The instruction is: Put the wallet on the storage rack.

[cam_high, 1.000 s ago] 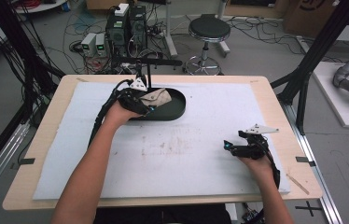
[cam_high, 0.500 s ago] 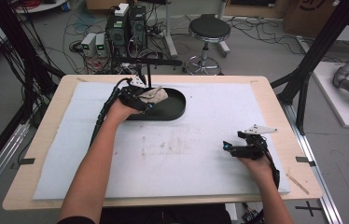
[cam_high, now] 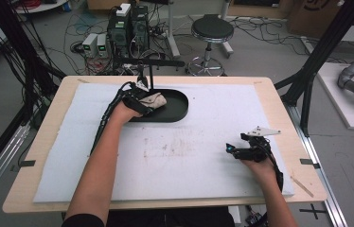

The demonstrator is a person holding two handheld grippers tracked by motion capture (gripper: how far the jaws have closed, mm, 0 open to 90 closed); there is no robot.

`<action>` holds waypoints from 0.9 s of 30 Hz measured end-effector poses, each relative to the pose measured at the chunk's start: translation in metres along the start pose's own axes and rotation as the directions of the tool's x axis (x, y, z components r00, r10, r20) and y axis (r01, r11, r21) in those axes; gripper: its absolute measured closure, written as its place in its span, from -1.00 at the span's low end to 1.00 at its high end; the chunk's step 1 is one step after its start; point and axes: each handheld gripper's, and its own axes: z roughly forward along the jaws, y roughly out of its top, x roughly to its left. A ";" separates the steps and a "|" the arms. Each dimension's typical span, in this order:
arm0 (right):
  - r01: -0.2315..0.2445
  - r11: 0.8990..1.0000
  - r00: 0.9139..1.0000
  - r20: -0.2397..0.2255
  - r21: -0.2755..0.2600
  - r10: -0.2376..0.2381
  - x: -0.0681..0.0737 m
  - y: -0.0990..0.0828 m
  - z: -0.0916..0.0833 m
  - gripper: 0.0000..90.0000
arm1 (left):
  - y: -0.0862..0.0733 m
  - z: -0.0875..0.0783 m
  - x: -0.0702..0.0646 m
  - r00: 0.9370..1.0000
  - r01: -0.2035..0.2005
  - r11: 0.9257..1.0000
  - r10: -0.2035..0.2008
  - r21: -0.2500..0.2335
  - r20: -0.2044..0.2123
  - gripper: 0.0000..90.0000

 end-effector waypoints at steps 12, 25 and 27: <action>0.001 1.000 1.000 0.002 -0.001 -0.001 -0.001 0.000 0.000 -0.61 | -0.002 0.008 0.001 0.999 0.049 0.997 -0.049 0.062 0.002 -0.32; 0.004 1.000 1.000 0.004 0.000 -0.004 0.000 0.000 0.000 -0.61 | 0.001 -0.019 0.000 0.998 0.058 0.998 -0.058 -0.033 -0.001 -0.44; 0.008 1.000 1.000 0.006 -0.001 -0.008 0.000 0.000 0.001 -0.61 | 0.001 -0.027 0.000 0.998 0.058 0.997 -0.059 -0.053 -0.001 -0.44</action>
